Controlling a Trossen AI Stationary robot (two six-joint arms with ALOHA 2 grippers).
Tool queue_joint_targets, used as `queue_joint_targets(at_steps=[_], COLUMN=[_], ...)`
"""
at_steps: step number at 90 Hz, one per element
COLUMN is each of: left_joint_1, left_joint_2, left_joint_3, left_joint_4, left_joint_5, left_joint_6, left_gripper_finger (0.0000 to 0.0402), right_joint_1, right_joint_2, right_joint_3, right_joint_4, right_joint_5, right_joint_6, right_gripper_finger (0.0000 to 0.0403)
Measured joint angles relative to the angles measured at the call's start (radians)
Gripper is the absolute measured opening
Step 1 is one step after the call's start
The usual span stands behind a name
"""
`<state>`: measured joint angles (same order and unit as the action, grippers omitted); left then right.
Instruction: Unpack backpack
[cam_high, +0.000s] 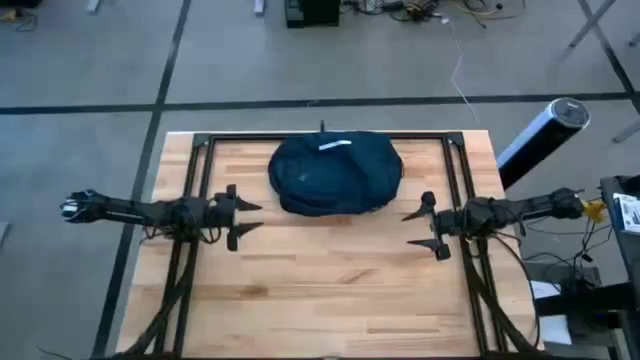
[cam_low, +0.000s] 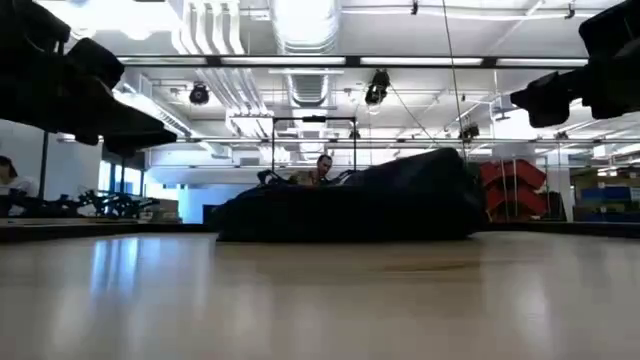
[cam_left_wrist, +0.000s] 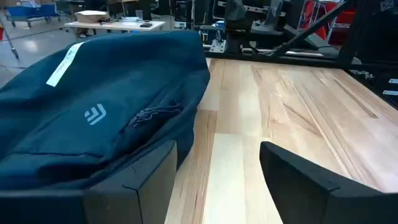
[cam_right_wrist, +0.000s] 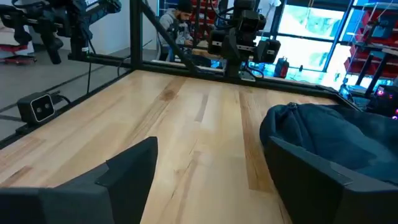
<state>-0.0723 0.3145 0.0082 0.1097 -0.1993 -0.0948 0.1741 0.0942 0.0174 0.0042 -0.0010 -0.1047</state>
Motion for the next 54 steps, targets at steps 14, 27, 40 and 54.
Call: queue_joint_targets(at_steps=[14,27,40,54], left_joint_1=[0.000,0.000,0.000,0.000], left_joint_2=[0.000,0.000,0.000,0.000], left_joint_3=[0.000,0.000,0.000,0.000], left_joint_4=[0.000,0.000,0.000,0.000], left_joint_5=[0.000,0.000,0.000,0.000], left_joint_6=[0.000,0.000,0.000,0.000], left_gripper_finger=[0.0220,0.0220,0.0220,0.0220], right_joint_1=[0.000,0.000,0.000,0.000], right_joint_2=[0.000,0.000,0.000,0.000], right_joint_3=[0.000,0.000,0.000,0.000], right_joint_4=[0.000,0.000,0.000,0.000], right_joint_5=[0.000,0.000,0.000,0.000], right_joint_6=[0.000,0.000,0.000,0.000], right_gripper_finger=[0.0289,0.0298,0.0306,0.0309])
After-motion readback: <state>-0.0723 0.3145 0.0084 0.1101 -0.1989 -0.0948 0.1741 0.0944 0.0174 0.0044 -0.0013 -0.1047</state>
